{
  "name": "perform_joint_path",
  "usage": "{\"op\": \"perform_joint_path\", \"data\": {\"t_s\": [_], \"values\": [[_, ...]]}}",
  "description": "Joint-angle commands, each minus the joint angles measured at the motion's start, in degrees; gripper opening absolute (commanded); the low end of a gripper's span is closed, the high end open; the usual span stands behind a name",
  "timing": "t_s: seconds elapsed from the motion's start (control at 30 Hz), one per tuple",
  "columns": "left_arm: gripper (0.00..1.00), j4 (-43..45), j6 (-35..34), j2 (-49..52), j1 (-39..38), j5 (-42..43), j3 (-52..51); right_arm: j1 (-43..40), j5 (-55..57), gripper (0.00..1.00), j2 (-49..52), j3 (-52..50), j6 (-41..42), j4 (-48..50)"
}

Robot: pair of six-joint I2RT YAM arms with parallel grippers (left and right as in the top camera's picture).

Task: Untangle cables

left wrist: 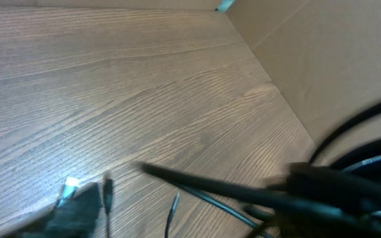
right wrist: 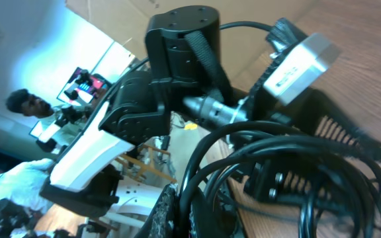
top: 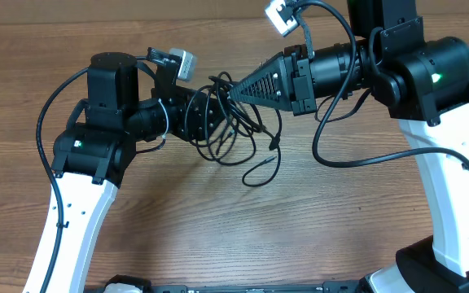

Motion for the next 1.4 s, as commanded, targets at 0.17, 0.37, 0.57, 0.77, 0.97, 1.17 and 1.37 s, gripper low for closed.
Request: {"op": "perform_joint_path", "data": {"t_s": [0.17, 0.37, 0.57, 0.77, 0.97, 1.17, 1.37], "values": [[0.9, 0.22, 0.68, 0.26, 0.24, 0.44, 0.92, 0.22, -2.89, 0.04, -1.29, 1.42, -0.09, 0.39], [0.9, -0.26, 0.63, 0.26, 0.24, 0.63, 0.92, 0.2, 7.82, 0.04, -1.29, 1.42, -0.07, -0.11], [0.93, -2.32, 0.68, 0.26, 0.24, 0.61, 0.92, 0.2, 22.12, 0.04, -1.22, 1.4, -0.48, -1.97], [0.94, -2.6, 0.66, 0.26, 0.24, 0.63, 0.92, 0.2, 27.54, 0.04, -1.22, 1.4, -1.57, -2.32], [0.94, -3.32, 0.63, 0.26, 0.24, 0.66, 0.92, 0.2, 36.76, 0.04, -1.22, 1.4, -1.57, -2.51], [0.94, -3.48, 0.63, 0.26, 0.24, 0.66, 0.92, 0.15, 40.85, 0.04, -0.46, 1.14, -1.57, -2.91], [0.94, -3.69, 0.63, 0.26, 0.24, 0.66, 0.92, 0.13, 51.1, 0.04, 1.29, 1.11, -1.57, -4.15]]}}
